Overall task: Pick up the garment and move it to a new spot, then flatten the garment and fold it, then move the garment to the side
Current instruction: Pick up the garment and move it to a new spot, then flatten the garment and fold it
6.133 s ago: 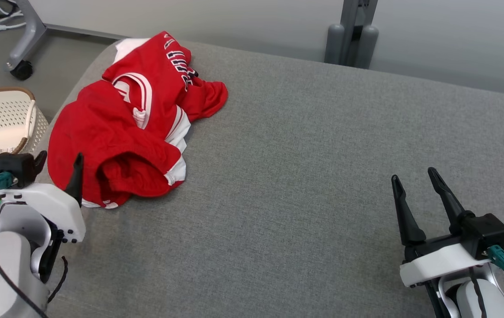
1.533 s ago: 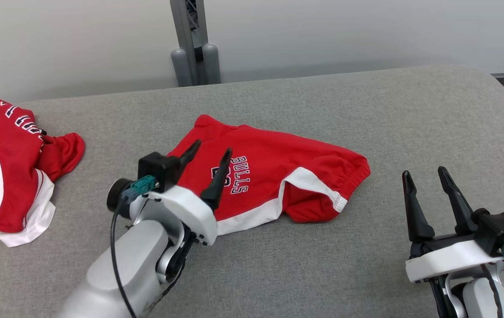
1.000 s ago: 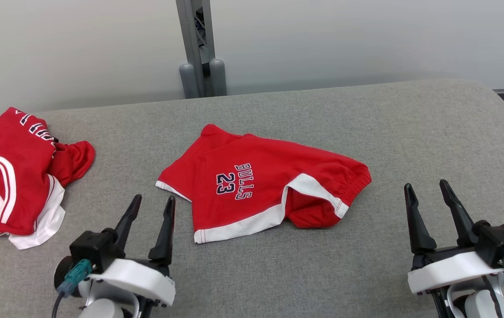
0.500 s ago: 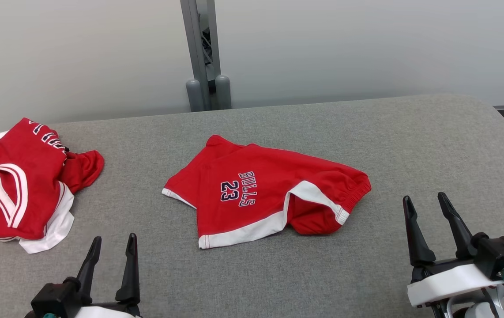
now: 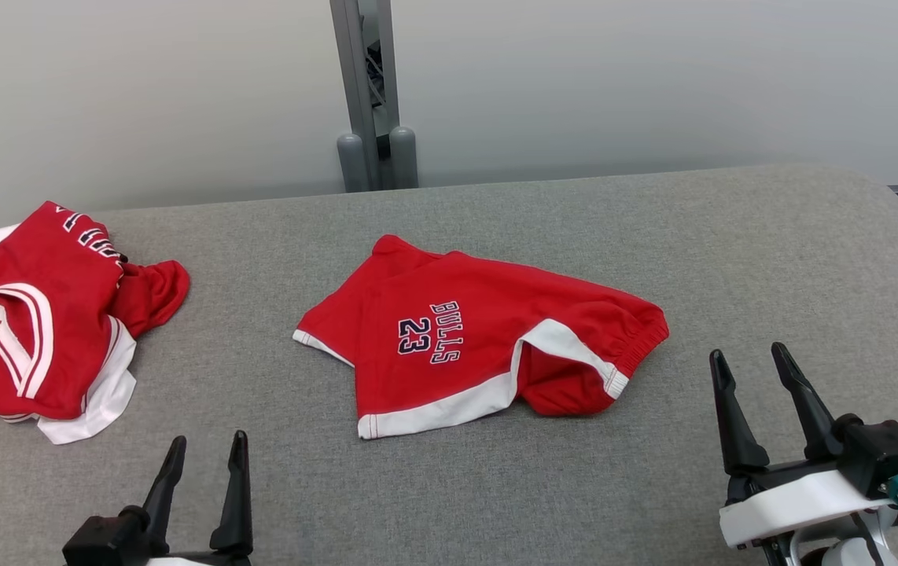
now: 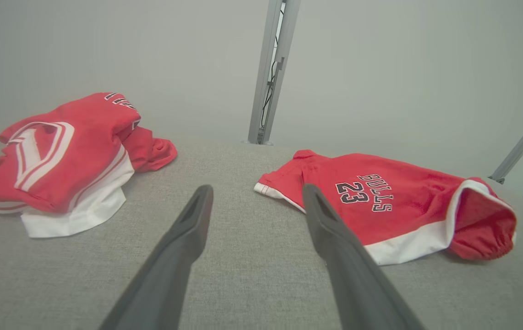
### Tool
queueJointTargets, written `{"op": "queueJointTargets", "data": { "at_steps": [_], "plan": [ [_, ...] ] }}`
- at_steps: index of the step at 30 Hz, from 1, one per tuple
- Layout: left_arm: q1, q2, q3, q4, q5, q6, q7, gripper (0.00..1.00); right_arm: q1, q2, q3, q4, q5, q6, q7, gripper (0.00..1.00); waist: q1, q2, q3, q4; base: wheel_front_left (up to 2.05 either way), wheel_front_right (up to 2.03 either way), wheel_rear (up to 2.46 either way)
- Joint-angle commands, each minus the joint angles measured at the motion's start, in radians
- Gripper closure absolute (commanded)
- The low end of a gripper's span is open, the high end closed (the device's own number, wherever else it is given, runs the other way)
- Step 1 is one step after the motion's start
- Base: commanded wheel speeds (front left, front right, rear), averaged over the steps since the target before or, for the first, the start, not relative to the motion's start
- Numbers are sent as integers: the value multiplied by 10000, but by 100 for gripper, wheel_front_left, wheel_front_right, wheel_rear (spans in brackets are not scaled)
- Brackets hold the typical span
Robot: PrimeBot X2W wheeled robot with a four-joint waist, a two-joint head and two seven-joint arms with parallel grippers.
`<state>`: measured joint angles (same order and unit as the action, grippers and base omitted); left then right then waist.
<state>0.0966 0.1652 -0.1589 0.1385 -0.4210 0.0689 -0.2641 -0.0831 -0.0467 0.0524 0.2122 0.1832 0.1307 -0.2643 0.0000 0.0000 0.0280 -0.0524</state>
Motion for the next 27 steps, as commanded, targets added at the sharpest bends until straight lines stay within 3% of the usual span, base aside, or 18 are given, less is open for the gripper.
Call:
{"op": "queueJointTargets", "data": {
  "at_steps": [1, 5, 18, 27],
  "plan": [
    [-117, 4, -36, 185, 56, -154, -1, 0, -70, -69, 23, 16, 34, 1, -8, 0, 0, 0, 20, -6, 0, 0, 0],
    [-341, 7, -230, 524, 90, -305, 85, 0, -116, -71, 55, 45, 46, 1, -8, 0, 0, 0, 56, -23, 0, 0, 0],
    [-2233, -86, -1637, 2458, 280, -1321, 1815, 0, -386, -72, 313, 1, 43, 1, -8, 0, 0, 0, 623, -369, 0, 0, 0],
    [-3159, -314, -1968, 3809, 30, -1600, 2255, 0, -556, -68, 325, -45, -26, 1, -8, 0, 0, 0, 1101, -649, 0, 0, 0]
  ]
}}
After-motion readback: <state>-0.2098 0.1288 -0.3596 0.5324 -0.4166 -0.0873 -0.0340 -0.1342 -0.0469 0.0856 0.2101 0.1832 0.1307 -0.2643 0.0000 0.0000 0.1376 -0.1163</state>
